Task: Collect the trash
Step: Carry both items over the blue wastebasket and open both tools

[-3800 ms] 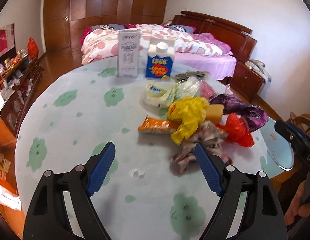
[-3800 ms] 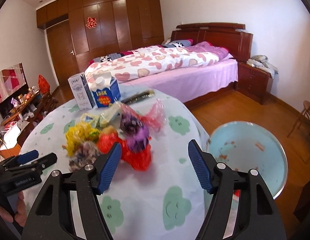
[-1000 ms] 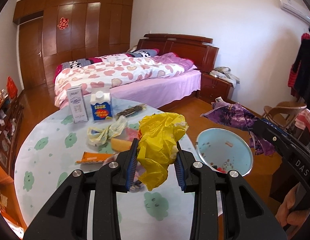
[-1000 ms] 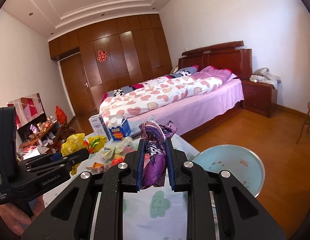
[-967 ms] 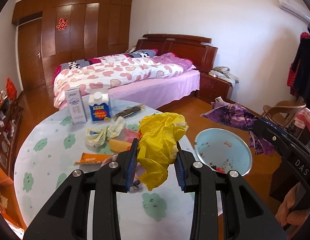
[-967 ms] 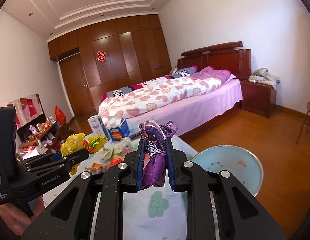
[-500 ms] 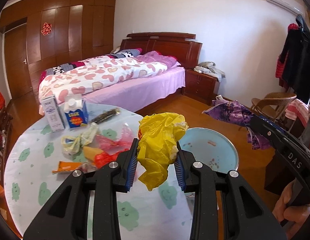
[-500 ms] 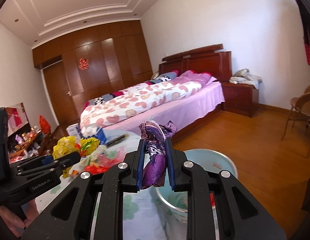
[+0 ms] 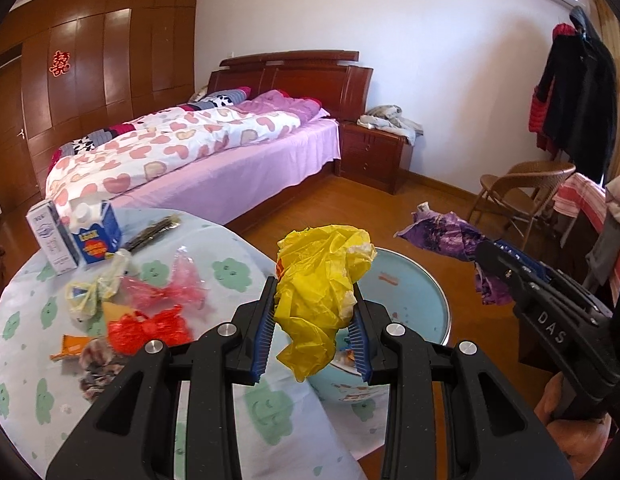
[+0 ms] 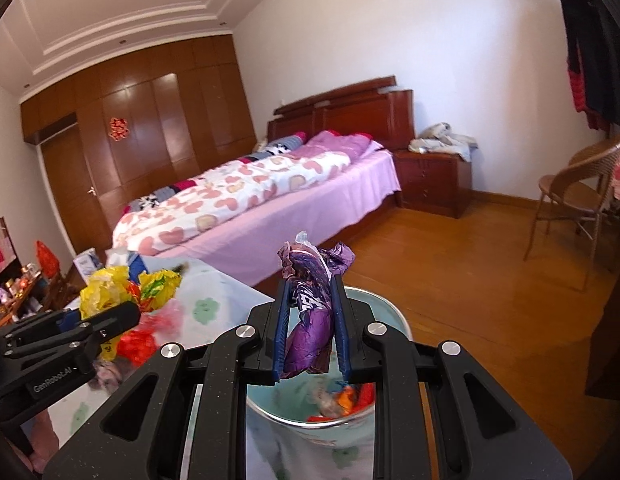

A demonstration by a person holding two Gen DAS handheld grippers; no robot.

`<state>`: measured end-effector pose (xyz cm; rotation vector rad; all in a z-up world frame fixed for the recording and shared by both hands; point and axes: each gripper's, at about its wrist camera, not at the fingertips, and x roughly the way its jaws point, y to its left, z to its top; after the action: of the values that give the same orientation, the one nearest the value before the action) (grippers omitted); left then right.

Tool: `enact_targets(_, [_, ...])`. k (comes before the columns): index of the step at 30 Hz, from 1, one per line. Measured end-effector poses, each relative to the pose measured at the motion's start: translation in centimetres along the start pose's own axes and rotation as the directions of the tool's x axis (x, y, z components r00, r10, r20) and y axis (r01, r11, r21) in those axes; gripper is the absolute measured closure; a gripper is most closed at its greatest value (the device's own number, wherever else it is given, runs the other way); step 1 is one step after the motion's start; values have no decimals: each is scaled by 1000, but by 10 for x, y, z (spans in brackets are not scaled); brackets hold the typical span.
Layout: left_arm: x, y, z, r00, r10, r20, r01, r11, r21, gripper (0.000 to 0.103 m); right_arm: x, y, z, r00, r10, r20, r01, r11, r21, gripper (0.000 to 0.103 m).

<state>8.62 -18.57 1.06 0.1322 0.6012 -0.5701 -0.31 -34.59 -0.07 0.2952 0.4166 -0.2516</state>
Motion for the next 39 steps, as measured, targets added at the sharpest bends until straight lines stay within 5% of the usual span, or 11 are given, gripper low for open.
enact_targets(36, [112, -39, -16, 978, -4, -210, 9, 1000, 20, 67, 66, -42, -35, 979, -15, -201, 34, 995, 94, 78])
enact_targets(39, [113, -37, -16, 978, 3, -209, 1, 1000, 18, 48, 62, -43, -33, 984, -20, -177, 40, 993, 108, 75])
